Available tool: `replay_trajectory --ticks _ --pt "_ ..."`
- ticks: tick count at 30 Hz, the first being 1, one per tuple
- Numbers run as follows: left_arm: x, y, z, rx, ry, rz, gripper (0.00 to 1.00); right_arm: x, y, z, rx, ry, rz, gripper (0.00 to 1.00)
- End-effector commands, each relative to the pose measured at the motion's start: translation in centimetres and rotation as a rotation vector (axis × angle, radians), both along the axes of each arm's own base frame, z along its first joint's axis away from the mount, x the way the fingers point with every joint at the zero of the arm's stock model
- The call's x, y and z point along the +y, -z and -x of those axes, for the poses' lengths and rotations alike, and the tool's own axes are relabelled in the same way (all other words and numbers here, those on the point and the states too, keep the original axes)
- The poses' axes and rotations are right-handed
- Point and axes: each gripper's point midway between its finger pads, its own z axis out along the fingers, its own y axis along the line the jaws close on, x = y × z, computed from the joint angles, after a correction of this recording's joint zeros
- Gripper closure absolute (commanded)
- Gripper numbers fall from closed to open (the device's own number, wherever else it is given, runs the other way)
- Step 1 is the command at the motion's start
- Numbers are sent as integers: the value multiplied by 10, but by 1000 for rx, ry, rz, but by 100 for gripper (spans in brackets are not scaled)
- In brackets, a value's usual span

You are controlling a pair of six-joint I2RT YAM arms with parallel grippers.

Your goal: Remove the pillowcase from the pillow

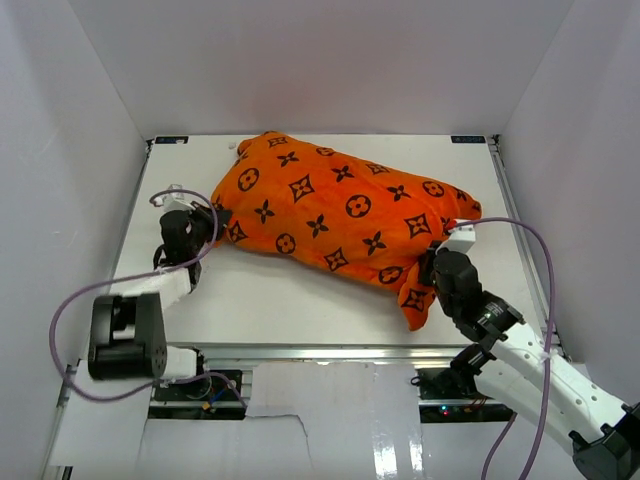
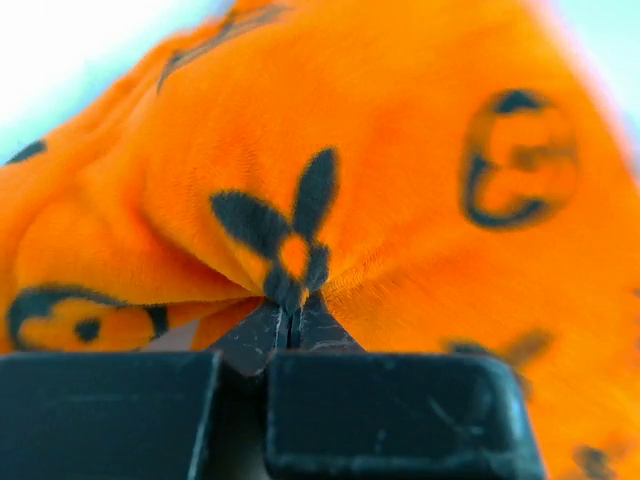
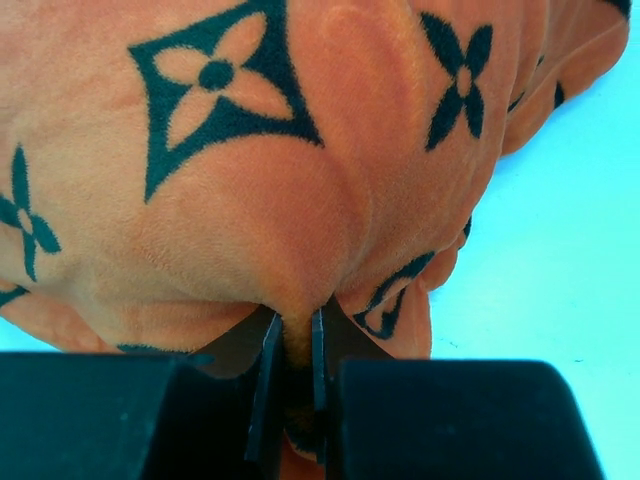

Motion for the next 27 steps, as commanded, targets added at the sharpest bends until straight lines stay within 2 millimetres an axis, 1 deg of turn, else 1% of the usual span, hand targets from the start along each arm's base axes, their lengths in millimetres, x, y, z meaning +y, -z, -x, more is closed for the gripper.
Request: replay_trajectory --ticks 1,2,3,4,5,6,7,8,9,10,11,12,13,14,15,16,17,18,19,20,21,22,23,24,25,26,27 --pt "2 -91 24 -216 -97 6 100 5 -74 -17 -185 24 -105 92" --pt "-3 -123 30 -271 -97 4 100 4 -86 -17 -206 27 -111 92" --pt "-11 -169 50 -374 -81 -1 100 2 -99 -17 -230 28 -109 92" --pt "-14 -178 61 -352 -73 -9 100 -1 -129 -15 -271 33 -134 92" --pt "-16 -202 70 -387 -71 -6 100 -3 -145 -14 -293 34 -142 92" --pt "-18 -252 84 -474 -67 8 100 -4 -162 -12 -319 29 -153 92" --pt "-20 -272 104 -482 -54 22 100 -6 -179 -9 -342 23 -161 92" --pt "-23 -294 117 -511 -29 37 100 -10 -213 -1 -392 16 -200 92" --pt "-23 -309 127 -511 -25 45 100 -12 -230 3 -422 8 -220 92" --pt "-22 -346 148 -560 -14 52 100 -13 -247 8 -455 -10 -227 92" --pt "-22 -366 162 -595 -8 60 100 -14 -280 18 -520 -49 -268 92" --pt "-18 -372 170 -574 -28 63 100 -15 -294 21 -547 -60 -279 92" --pt "-13 -405 187 -633 -41 82 100 -20 -318 29 -597 -66 -303 92" --pt "-11 -415 192 -646 -53 89 100 -23 -328 31 -618 -60 -305 92" --pt "-8 -428 199 -653 -67 92 100 -23 -332 28 -621 -47 -295 92" --pt "-8 -427 194 -634 -67 89 100 -28 -335 24 -621 -10 -286 92" --pt "-12 -415 175 -576 -60 83 100 -25 -333 16 -605 3 -261 92" --pt "-16 -404 163 -539 -46 80 100 -22 -327 10 -587 9 -246 92" --pt "-23 -376 144 -467 -20 73 100 -19 -317 4 -564 15 -230 92" --pt "-26 -351 124 -400 -17 63 100 -9 -288 -10 -500 25 -207 92" --pt "-27 -335 112 -378 -23 61 100 -7 -270 -16 -465 41 -195 92" --pt "-21 -314 102 -339 -68 55 100 -9 -252 -22 -434 82 -179 92" --pt "-17 -277 97 -279 -92 48 100 -8 -236 -26 -413 95 -163 92" --pt "-15 -276 97 -316 -104 53 100 -4 -213 -33 -403 90 -138 92" --pt "-10 -265 97 -317 -132 51 100 -4 -206 -34 -409 90 -123 92" --pt "-7 -243 98 -286 -150 50 100 -7 -203 -33 -413 97 -113 92" --pt "-7 -247 110 -311 -150 73 100 -10 -195 -32 -391 108 -84 92"
